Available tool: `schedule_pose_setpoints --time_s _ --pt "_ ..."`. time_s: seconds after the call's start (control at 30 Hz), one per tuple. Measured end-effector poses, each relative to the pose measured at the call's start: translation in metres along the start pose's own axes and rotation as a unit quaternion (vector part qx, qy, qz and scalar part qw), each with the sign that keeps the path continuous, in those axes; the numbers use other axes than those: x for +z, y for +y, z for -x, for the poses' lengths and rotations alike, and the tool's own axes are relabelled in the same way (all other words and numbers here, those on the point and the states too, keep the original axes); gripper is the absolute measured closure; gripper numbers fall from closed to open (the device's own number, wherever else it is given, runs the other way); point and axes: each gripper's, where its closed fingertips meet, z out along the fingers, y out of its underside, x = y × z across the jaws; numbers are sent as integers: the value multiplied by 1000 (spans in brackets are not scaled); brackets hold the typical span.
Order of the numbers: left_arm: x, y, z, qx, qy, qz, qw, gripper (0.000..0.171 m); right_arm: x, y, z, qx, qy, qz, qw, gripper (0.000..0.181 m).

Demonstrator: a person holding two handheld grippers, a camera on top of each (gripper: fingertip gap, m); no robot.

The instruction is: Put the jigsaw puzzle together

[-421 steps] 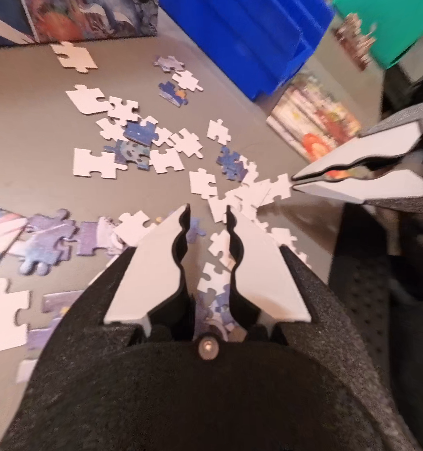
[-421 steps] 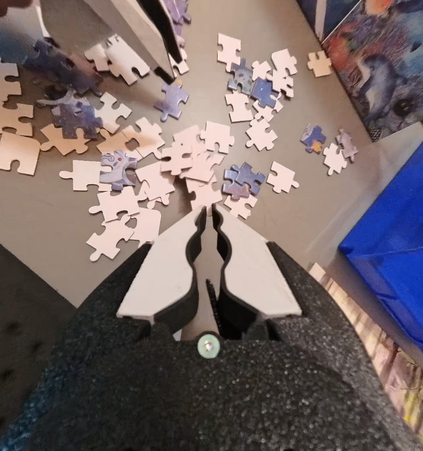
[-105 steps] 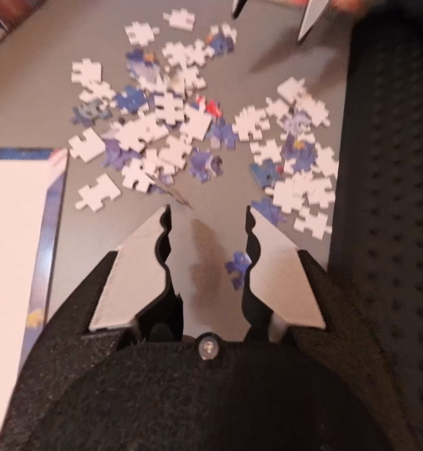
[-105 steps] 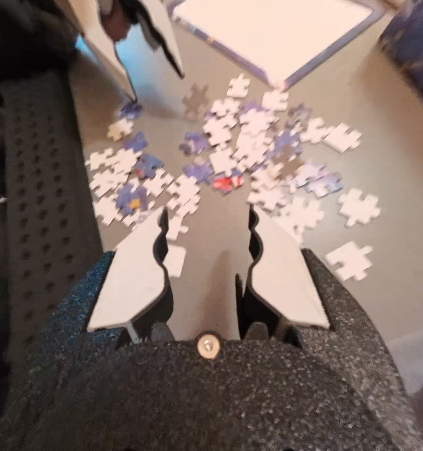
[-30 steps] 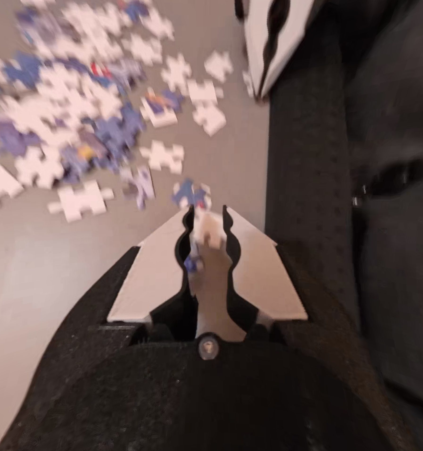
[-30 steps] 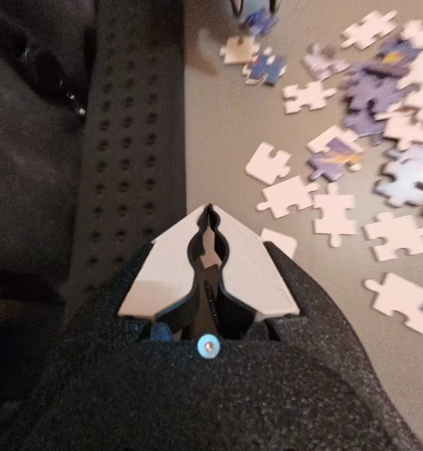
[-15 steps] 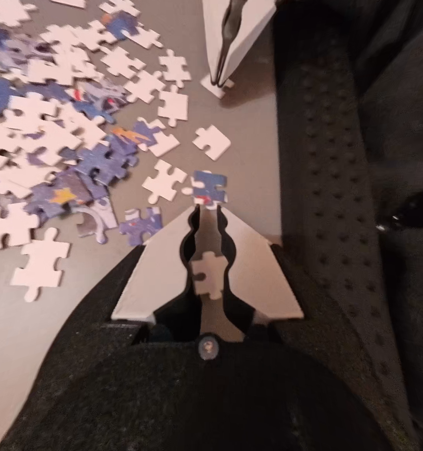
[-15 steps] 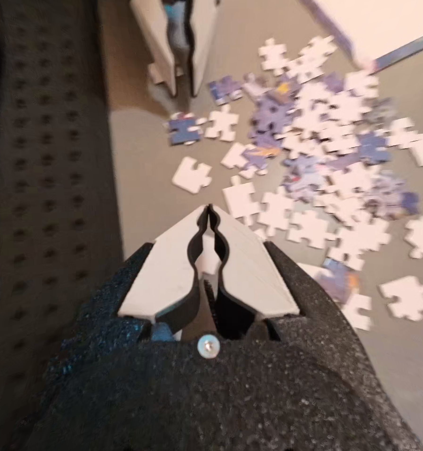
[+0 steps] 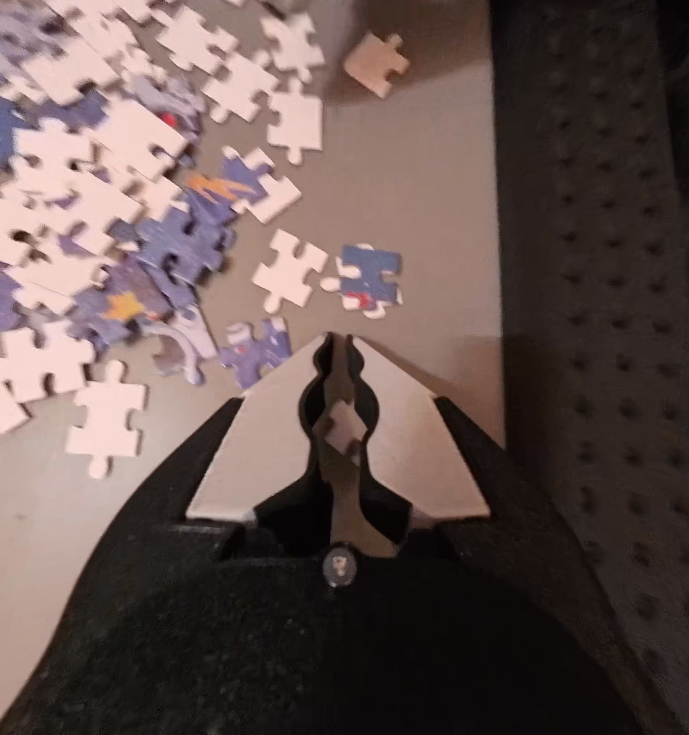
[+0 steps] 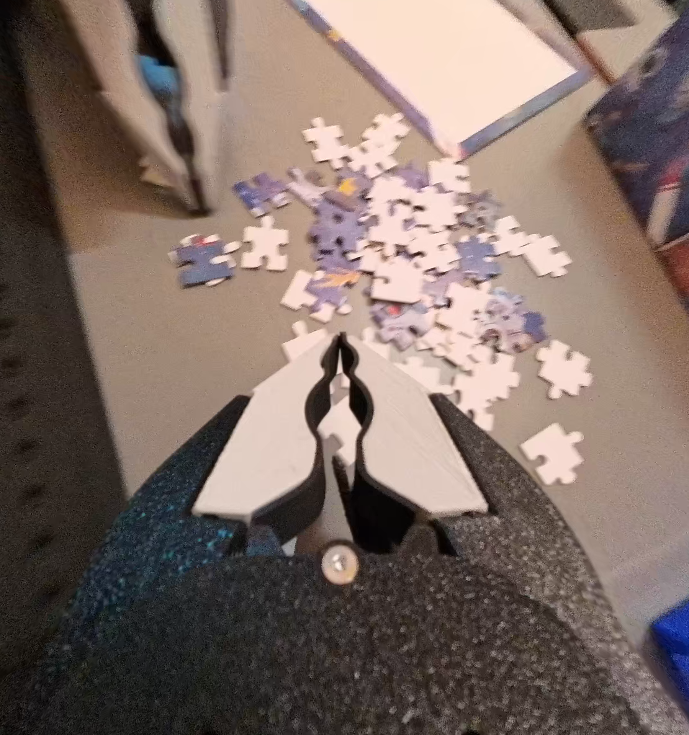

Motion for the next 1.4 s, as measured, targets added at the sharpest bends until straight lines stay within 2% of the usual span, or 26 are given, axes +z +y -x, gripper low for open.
schedule_pose_setpoints --time_s 0.03,0.07,0.1,0.17,0.23,0.3,0.37,0.4,0.43,0.47,0.53,0.6,0.63,0.7,0.77,0.83,0.9,0.97,1.03,1.1,1.17,1.23,1.27,1.3,1.37,1.4 --pt "4 -12 13 -1 -32 -21 999 158 -5 9 17 4 -47 14 999 181" --pt "7 -22 21 -10 -47 -40 998 159 -10 20 35 6 -95 35 995 181" --pt "6 -31 21 -17 -39 -56 998 158 -13 33 48 4 -123 60 991 181" --pt "-6 -42 19 -27 -21 -94 995 158 -14 49 55 1 -129 83 988 181" --pt "-23 -31 10 -43 20 -88 995 159 -11 53 59 25 -142 80 986 181" --pt "-36 3 -8 -61 74 -25 995 159 2 48 22 24 -49 64 996 181" --pt "-42 41 -25 -44 93 40 994 161 6 46 -34 6 102 79 992 181" --pt "-41 52 -29 -30 86 57 994 164 4 38 -51 -3 146 66 987 181" --pt "-39 47 -26 -25 67 36 997 168 5 26 -52 -11 144 40 989 181" --pt "-36 41 -24 -33 59 22 998 167 8 16 -41 -13 107 15 994 181" --pt "-21 24 -12 -59 36 -3 998 171 14 3 0 -10 -22 -7 1000 181" --pt "-2 -2 11 -71 -23 -41 996 170 20 0 41 -2 -134 6 991 181" --pt "5 -13 18 -66 -39 -51 996 166 25 1 55 -5 -165 21 986 181" --pt "9 -30 20 -49 -36 -63 996 158 39 -5 72 -27 -182 31 982 181" --pt "-6 -44 21 -43 -27 -87 995 154 56 -20 84 -30 -185 18 982 181" --pt "-28 -45 34 -62 -33 -91 993 150 73 -28 87 -41 -156 19 987 181" --pt "-47 -34 70 -95 -105 -67 988 143 80 -30 71 -48 -111 20 992 181" --pt "-64 -15 121 -117 -224 -33 967 138 75 -19 15 -30 13 43 999 181" --pt "-65 -3 153 -141 -275 -30 951 137 57 -16 -25 13 74 23 997 181" --pt "-49 2 161 -171 -258 -44 950 138 37 -27 -46 73 92 -38 992 181" --pt "-35 5 157 -186 -236 -54 952 143 31 -30 -47 97 81 -50 991 181" --pt "-31 2 148 -193 -218 -64 955 159 40 -26 -34 73 66 -26 995 181" --pt "-27 -1 137 -198 -193 -64 959 169 46 -22 -38 53 98 -6 994 181" --pt "-21 -6 120 -197 -158 -66 965 171 50 -16 -51 38 151 20 988 181" --pt "-9 -18 87 -166 -100 -61 979 162 55 -7 -73 32 230 51 971 181" --pt "-8 -26 78 -144 -88 -63 984 156 61 -1 -73 32 222 74 972 181"
